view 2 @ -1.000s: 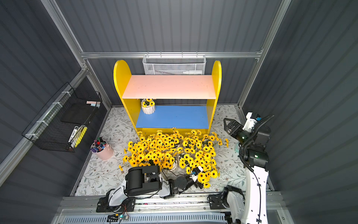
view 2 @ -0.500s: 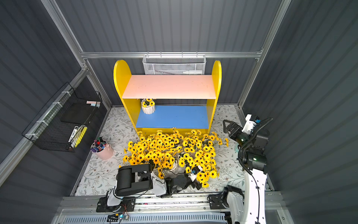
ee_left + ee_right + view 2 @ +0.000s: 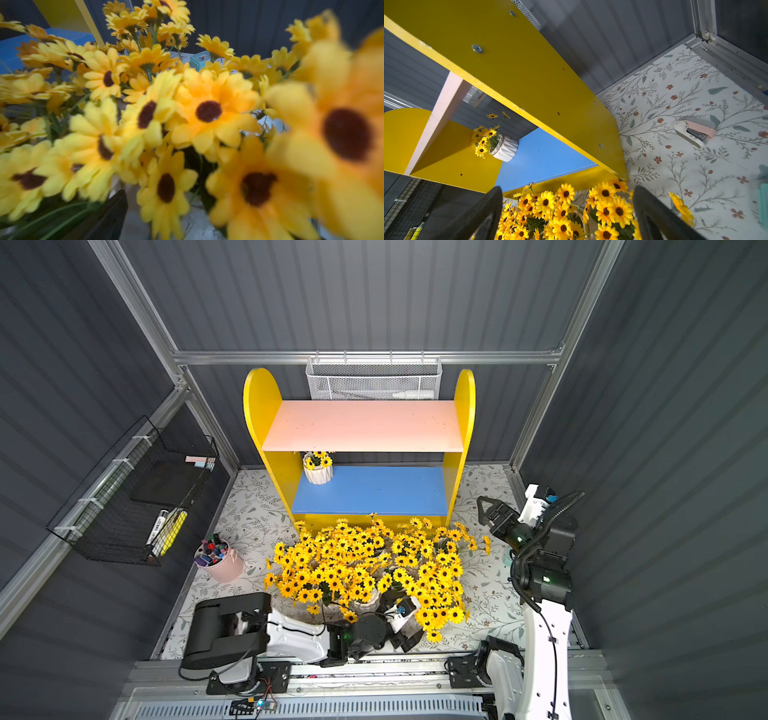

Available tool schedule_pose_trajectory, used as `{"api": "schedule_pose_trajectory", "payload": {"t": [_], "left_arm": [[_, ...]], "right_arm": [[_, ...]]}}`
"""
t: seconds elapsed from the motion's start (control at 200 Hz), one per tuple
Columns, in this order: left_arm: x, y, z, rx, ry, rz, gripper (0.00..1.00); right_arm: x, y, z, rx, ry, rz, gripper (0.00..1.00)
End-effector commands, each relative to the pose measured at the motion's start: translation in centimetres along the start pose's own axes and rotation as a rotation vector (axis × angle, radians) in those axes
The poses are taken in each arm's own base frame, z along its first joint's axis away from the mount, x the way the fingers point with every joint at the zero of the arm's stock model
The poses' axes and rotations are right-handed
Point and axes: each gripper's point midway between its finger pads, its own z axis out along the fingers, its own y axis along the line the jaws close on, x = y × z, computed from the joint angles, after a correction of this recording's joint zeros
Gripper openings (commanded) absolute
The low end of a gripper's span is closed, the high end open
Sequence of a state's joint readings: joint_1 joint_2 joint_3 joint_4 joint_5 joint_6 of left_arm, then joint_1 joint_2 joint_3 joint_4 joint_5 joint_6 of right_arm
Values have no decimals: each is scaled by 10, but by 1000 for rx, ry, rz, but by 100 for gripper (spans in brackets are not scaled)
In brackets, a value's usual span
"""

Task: Take the sunflower pots off the shelves
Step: Place the sunflower pot at the center of the board, then pick up the sunflower pot from the shelf.

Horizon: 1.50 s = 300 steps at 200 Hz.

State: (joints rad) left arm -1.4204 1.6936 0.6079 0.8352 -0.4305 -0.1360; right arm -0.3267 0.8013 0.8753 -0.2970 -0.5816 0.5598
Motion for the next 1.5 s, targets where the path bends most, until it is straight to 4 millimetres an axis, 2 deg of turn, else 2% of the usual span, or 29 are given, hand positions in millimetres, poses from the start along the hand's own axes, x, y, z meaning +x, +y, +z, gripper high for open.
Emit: {"api": "schedule_pose_trajectory", "payload": {"t": [0.0,0.085,0.165,0.305,0.4,0.55,0.65,0.845,0.981,1.081,1.136,1.266,1.496], "left_arm": [[-5,5,-31,-31,42,26,99],[-23,8,-55,-41,34,43,100],[-50,12,-74,-27,10,49,99],[-93,33,-101,-82,-6,129,100],[-117,58,-111,-127,19,154,99],[-131,118,-115,-230,66,75,99],[-139,169,-120,-353,76,1,99],[-162,266,-147,-567,43,-157,99],[-162,327,-158,-617,43,-326,99],[-155,355,-153,-616,70,-388,100],[-143,372,-147,-624,91,-436,100],[-126,393,-129,-635,110,-478,100],[-108,420,-106,-717,120,-546,99]], "right_arm": [[3,7,1,-38,25,11,99],[10,15,6,-80,73,31,99],[20,24,14,-92,118,5,99],[47,55,24,-136,184,-72,98],[62,69,26,-156,204,-107,98],[82,90,27,-223,225,-108,97],[95,103,27,-257,233,-131,97],[119,126,33,-278,266,-239,97],[137,140,49,-288,306,-310,98],[144,150,64,-312,330,-341,99],[144,152,70,-313,337,-348,99],[145,162,80,-346,336,-341,99],[152,161,92,-349,339,-341,99]]}}
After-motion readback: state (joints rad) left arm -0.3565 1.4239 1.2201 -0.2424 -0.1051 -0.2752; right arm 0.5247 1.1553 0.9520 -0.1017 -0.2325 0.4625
